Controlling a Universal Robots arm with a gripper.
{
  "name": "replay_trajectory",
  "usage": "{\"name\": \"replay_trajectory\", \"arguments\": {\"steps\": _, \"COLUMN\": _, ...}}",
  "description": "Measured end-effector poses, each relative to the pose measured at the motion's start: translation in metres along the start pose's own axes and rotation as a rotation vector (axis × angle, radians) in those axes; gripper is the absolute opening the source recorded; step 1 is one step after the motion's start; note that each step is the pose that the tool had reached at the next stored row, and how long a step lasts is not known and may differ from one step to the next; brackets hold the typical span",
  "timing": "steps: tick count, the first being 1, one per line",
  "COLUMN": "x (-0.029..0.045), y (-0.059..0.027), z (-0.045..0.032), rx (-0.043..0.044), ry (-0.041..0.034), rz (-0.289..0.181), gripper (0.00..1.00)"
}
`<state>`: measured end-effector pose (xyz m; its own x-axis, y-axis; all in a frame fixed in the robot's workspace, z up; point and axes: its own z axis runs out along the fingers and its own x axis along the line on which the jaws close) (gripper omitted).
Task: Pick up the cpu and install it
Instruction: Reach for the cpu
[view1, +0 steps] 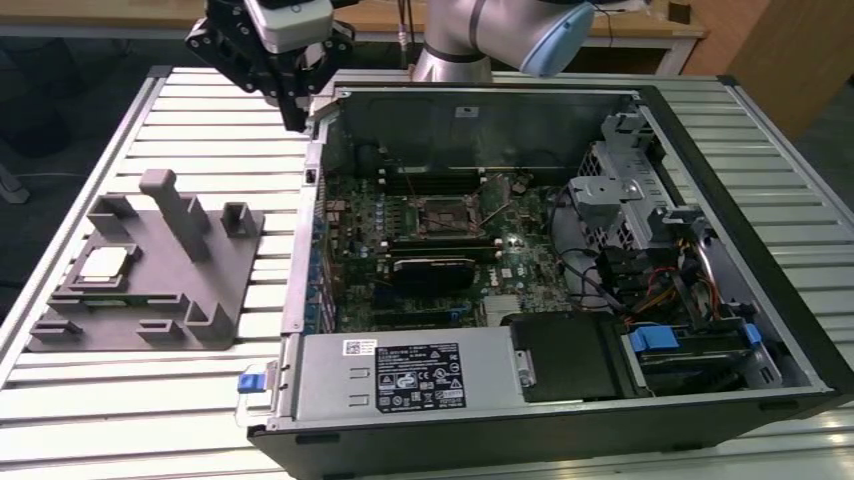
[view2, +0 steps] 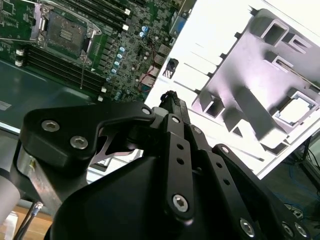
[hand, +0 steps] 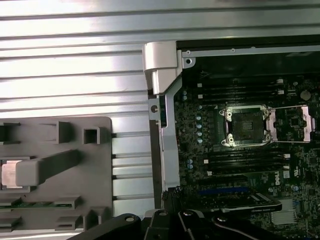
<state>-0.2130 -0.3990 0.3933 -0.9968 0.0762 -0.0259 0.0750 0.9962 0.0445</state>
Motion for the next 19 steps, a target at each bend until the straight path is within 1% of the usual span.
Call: {"name": "replay_trajectory", "arguments": {"steps": 19, "x": 0.0207, "y": -0.0016, "z": -0.0006, "rx": 0.0000, "ry": -0.0010, "rz": 0.000, "gripper": 0.11}}
